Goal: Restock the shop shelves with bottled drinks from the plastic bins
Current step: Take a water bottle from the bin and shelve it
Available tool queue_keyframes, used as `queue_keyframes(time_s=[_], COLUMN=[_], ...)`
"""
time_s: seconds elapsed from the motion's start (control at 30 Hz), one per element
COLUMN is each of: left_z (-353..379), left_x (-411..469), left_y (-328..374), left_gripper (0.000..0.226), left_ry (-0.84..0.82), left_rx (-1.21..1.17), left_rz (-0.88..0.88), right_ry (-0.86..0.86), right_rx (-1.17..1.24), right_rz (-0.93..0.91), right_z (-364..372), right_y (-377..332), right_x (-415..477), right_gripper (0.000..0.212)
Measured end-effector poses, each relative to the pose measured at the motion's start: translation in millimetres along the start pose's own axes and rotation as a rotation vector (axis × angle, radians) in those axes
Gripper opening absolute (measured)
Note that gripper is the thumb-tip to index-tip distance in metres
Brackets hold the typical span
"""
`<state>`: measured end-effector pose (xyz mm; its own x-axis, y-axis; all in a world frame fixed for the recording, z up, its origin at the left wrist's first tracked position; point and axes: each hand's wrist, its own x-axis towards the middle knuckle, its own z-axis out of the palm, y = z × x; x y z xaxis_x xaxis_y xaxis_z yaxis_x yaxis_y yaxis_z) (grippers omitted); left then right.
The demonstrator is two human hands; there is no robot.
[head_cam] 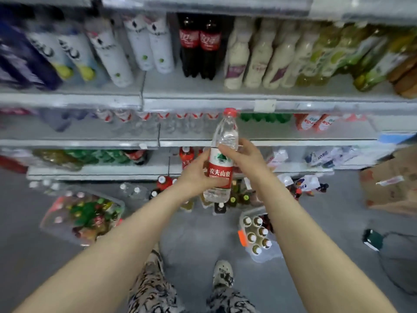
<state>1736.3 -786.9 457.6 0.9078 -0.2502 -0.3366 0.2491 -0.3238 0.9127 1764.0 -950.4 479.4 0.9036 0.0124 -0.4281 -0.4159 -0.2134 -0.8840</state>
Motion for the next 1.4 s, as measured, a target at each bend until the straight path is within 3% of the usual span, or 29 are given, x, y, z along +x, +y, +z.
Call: queue_keyframes(time_s=[0.1,0.3,0.37,0.47,0.53,0.67,0.8,0.93,1.13,1.4], left_z=[-9.6,-61.4,-87.1,-132.4,-167.9,-245.7,-323.9,-391.5,-471.8,-589.5], left_x=[-24.0,-106.7,-131.1,-167.4,-191.5,-244.4,-293.6,-330.5,-344.2,-328.3], left_y=[10.0,2.7,-3.4,-16.5,-29.9,-61.6,-104.0,-131.5,-162.8,-214.3], left_gripper=[0.072,0.073,0.071,0.074,0.072,0.071,0.073,0.075,0.079,0.081], left_ry=[0.06,0.288,0.333,0.371,0.386,0.413,0.453,0.47,0.484,0.471], left_rx=[-0.012,-0.064,-0.075,-0.084,-0.094,-0.097,-0.092,-0.066,-0.058,-0.055], left_rz=[0.004,0.053,0.065,0.079,0.087,0.105,0.107,0.09,0.105,0.049], right_ry=[-0.051,-0.214,-0.257,-0.321,-0.345,-0.381,-0.424,-0.434,-0.437,-0.453], right_rx=[-0.042,-0.125,-0.162,-0.178,-0.175,-0.187,-0.151,-0.149,-0.169,-0.145], right_rz=[-0.051,-0.203,-0.233,-0.278,-0.304,-0.302,-0.279,-0.256,-0.262,-0.215], right_z=[11.2,86.2,116.6,169.3,211.8,310.5,407.7,486.1,570.0,693.0], right_y=[-19.3,-57.0,-68.0,-85.5,-96.5,-112.9,-125.7,-142.1,-165.1,-178.0], right_x=[-6.9,-46.9,-56.4,-73.2,-83.5,-107.2,-134.2,-155.3,-146.3,-86.0], right_gripper=[0.052,0.051,0.06,0.037,0.034,0.049,0.04,0.048,0.044,0.056])
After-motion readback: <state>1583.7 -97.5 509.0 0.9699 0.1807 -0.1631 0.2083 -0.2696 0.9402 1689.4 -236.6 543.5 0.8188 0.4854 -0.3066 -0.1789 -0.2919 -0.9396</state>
